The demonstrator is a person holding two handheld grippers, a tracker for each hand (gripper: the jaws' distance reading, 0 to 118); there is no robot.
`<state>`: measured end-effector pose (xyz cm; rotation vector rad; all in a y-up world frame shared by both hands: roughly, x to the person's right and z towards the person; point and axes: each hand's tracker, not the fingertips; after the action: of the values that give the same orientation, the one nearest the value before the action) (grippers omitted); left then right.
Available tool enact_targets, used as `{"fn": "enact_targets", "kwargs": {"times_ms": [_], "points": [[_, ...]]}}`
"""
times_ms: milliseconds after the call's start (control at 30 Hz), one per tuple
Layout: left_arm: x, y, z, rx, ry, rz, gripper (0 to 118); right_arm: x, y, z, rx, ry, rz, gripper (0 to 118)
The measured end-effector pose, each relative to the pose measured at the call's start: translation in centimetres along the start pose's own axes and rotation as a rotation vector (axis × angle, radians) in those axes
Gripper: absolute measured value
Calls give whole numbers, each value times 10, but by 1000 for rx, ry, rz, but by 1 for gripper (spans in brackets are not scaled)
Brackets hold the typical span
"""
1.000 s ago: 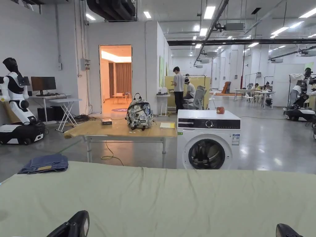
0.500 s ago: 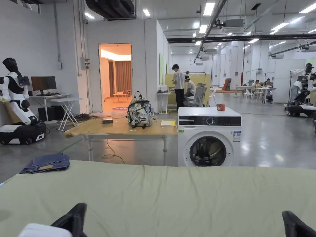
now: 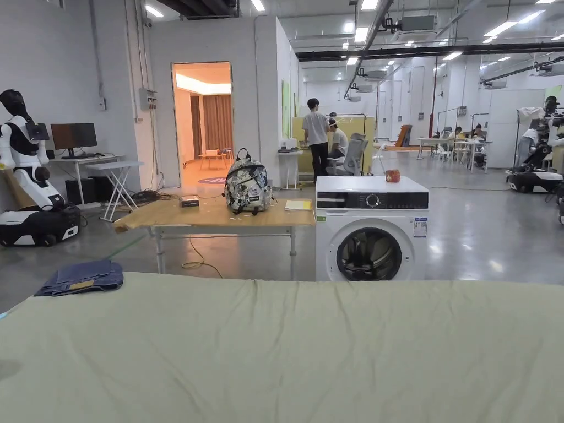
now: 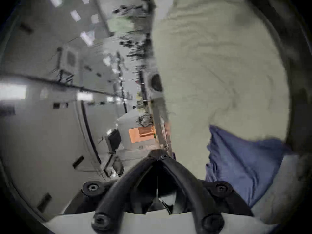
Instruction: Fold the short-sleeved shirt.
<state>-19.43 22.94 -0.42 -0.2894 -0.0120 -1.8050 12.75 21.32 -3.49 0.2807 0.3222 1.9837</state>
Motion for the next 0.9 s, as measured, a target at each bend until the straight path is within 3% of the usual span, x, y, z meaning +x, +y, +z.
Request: {"fn": "enact_targets", "kwargs": {"times_ms": [67, 100, 200, 333, 367, 400, 467, 767, 900], "points": [[-9, -2, 0, -22, 23, 135, 0, 5, -2, -1, -53, -45, -70, 0], [-20, -5, 3, -9, 37, 267, 0, 13, -5, -4, -98, -69, -178, 0], [-71, -22, 7, -7, 56, 758, 0, 51, -19, -13, -228, -114, -617, 0], [-105, -61, 17, 107, 33, 1445, 0, 80, -47, -11, -302, -181, -1294, 0], [-101, -67, 18, 167, -3, 1569, 0, 81, -52, -8, -302, -183, -1459, 0], [-99, -70, 19, 232, -62, 1616, 0, 81, -53, -7, -289, -151, -1570, 0], [-93, -61, 16, 214, -59, 1642, 0, 78, -55, -6, -269, -120, -1730, 0], [-100, -63, 23, 247, -4, 1684, 0, 81, -48, -9, -211, -123, -1894, 0], [-96, -80, 37, 217, 30, 1717, 0, 90, -39, -22, -156, -108, -1920, 0]]}}
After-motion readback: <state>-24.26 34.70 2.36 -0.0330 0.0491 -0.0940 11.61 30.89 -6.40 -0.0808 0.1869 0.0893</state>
